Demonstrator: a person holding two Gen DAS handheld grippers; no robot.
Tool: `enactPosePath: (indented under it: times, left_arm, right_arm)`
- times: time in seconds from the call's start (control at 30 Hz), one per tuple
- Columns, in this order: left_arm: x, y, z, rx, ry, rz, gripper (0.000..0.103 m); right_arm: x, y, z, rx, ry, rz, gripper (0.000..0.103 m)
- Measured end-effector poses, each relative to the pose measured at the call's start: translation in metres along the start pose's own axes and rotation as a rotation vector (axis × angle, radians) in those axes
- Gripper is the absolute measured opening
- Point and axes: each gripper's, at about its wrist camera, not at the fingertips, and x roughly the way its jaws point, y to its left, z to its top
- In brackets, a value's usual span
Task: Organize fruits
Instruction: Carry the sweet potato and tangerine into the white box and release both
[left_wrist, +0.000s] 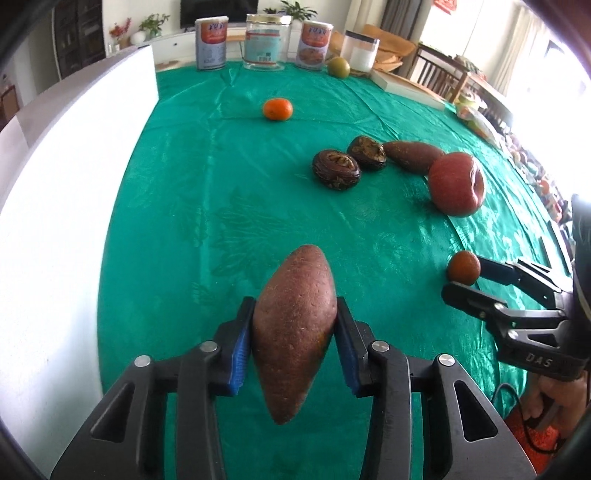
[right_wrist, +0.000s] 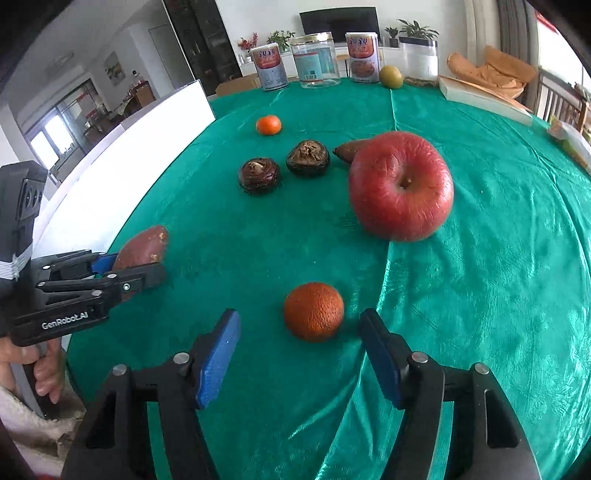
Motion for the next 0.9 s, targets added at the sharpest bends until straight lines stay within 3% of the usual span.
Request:
enactPosePath:
  times: [0.03, 0.13, 0.2, 0.3, 0.4, 0.5, 0.57, 0.7, 0.9]
  left_arm:
    - [-0.004, 0.003, -0.002, -0.014, -0.003, -0.007, 0.042]
    - [-0.019, 0.007, -0.007, -0.047, -0.001, -0.037, 0.041]
    - [-0.042, 0.010, -0.011, -0.085, 0.011, -0.108, 0.041]
    - [-0.097, 0.014, -0.013, -0.134, -0.002, -0.273, 0.041]
    - [-0.161, 0.032, -0.008, -0.169, -0.071, -0.341, 0.041]
    - [-0.205, 0.071, -0.003, -0.228, -0.154, -0.265, 0.042]
    - [-0.214, 0.106, -0.004, -0.290, -0.180, -0.155, 0.042]
    - [-0.179, 0.175, -0.013, -0.420, -0.119, 0.074, 0.042]
    - [-0.122, 0.217, -0.031, -0.497, -0.027, 0.231, 0.043]
  right_arm:
    - [0.001, -0.002, 0.001, 0.004, -0.002, -0.018, 0.030]
    - [-0.008, -0.013, 0.000, 0.086, 0.001, 0.018, 0.030]
    - [-0.024, -0.012, -0.001, 0.138, 0.006, 0.082, 0.030]
    - [-0.056, 0.010, 0.011, 0.158, 0.012, 0.224, 0.030]
    - [-0.079, 0.053, 0.034, 0.121, 0.038, 0.389, 0.030]
    - [-0.085, 0.111, 0.059, 0.048, 0.072, 0.538, 0.030]
    - [-0.080, 0.157, 0.073, -0.031, 0.093, 0.590, 0.030]
    - [-0.045, 0.239, 0.091, -0.201, 0.147, 0.578, 0.030]
    - [0.014, 0.293, 0.092, -0.272, 0.199, 0.487, 0.031]
